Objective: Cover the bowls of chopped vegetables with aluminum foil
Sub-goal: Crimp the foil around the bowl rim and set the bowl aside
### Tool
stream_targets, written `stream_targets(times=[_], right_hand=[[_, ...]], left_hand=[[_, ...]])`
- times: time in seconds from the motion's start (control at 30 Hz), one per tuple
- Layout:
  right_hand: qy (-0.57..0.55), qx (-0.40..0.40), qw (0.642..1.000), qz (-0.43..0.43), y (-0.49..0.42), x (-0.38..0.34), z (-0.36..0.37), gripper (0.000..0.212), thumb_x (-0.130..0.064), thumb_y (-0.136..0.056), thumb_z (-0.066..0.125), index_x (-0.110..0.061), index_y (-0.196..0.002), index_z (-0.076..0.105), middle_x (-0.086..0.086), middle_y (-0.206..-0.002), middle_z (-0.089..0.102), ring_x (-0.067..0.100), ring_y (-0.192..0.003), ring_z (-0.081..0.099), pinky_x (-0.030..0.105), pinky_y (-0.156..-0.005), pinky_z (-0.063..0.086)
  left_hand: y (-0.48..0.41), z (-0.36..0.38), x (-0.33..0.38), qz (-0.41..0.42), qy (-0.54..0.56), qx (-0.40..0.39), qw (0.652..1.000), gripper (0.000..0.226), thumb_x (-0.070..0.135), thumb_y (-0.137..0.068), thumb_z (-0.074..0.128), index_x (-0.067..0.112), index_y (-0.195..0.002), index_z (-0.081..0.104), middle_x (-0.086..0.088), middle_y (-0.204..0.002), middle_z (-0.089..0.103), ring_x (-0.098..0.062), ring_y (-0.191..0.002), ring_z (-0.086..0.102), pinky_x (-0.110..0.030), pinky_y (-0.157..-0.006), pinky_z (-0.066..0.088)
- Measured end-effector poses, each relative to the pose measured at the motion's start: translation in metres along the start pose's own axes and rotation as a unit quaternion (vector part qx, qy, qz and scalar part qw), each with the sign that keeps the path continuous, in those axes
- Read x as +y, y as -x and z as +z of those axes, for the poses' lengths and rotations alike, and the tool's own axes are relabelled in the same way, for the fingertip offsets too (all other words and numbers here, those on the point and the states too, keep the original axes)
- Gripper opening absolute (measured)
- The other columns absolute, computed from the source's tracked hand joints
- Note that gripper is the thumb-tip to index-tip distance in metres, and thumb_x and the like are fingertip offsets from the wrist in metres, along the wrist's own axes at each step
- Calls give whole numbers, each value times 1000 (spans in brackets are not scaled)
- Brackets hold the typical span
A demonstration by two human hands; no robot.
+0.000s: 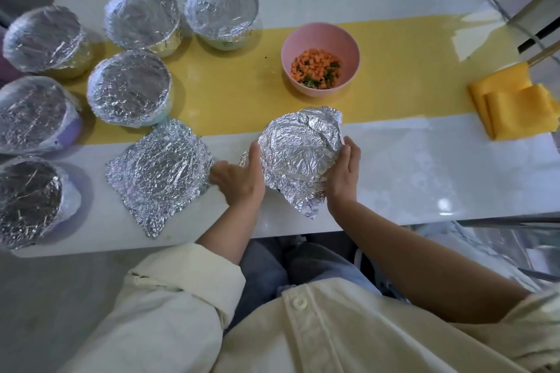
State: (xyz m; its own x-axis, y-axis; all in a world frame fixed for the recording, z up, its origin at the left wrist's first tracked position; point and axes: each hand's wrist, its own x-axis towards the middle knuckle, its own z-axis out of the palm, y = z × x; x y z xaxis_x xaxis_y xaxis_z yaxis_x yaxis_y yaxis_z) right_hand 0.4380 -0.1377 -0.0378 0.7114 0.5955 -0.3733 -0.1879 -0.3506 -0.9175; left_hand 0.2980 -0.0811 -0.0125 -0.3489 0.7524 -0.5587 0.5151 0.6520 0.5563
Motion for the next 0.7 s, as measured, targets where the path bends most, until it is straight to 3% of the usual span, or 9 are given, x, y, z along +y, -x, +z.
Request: stream_targets(times=[0.07,0.1,0.17,0.27,0.33,0.47,0.57,0.63,0.7], right_hand=[[-1,-9,999,31,-3,-4,-6,41,-23,-105,31,-16,-145,36,-2,-133,45,13,-117,47,28,-101,35],[0,-9,999,47,-7,-7,-9,43,-22,-103,34,-16,-146,35,-2,-128,46,12,-109,49,28,-95,36],[4,-15,996,85,-17,-11,-16,45,-26,-100,39,-16,-144,37,-2,-125,47,13,-106,49,29,-92,36],[12,-40,987,154,-28,-15,-20,61,-54,-88,49,-14,-135,46,9,-132,54,26,-115,55,45,-100,45],[34,-47,981,187,-28,-14,-24,81,-74,-73,51,-11,-124,52,15,-121,61,31,-105,61,48,-91,52],[29,-79,970,229,-16,-11,-28,62,-65,-83,59,-8,-107,58,15,-100,64,29,-91,65,33,-64,55],[4,-105,972,208,-12,-7,-25,48,-44,-88,67,3,-96,62,19,-84,59,27,-74,62,28,-55,54],[6,-97,977,188,-12,-5,-22,36,-34,-90,68,-2,-80,56,15,-72,52,22,-58,57,24,-49,51],[-4,-97,975,201,-9,0,-21,33,-30,-88,72,-5,-84,51,14,-72,51,23,-60,56,26,-51,53]], left_hand=[[7,2,0,-133,130,-63,980,99,66,-82,64,-1,-144,28,-20,-142,45,-34,-130,47,-47,-102,48],[11,1,0,-163,184,-86,966,89,64,-79,69,0,-135,40,-16,-120,59,-30,-106,61,-41,-84,55],[17,3,-2,-149,209,-110,960,55,51,-83,74,3,-101,54,-7,-80,55,-19,-64,53,-28,-53,45],[22,6,-4,-87,209,-66,972,39,35,-89,72,10,-93,43,-5,-77,52,-14,-48,48,-21,-40,36],[22,6,-5,-45,199,-31,978,41,32,-91,70,9,-75,40,-5,-69,49,-9,-38,47,-18,-34,33],[21,3,-9,-35,201,-17,979,54,31,-92,69,13,-58,31,-3,-55,37,-18,-46,44,-31,-57,45],[15,2,-10,-19,198,-5,980,55,34,-89,71,14,-56,33,-4,-54,42,-24,-57,48,-41,-65,49],[10,2,-10,6,193,-2,981,54,37,-87,72,13,-55,36,-6,-56,46,-26,-61,53,-48,-73,58],[5,1,-10,17,192,5,981,52,35,-89,70,12,-57,37,-7,-58,46,-25,-61,55,-57,-76,59]])
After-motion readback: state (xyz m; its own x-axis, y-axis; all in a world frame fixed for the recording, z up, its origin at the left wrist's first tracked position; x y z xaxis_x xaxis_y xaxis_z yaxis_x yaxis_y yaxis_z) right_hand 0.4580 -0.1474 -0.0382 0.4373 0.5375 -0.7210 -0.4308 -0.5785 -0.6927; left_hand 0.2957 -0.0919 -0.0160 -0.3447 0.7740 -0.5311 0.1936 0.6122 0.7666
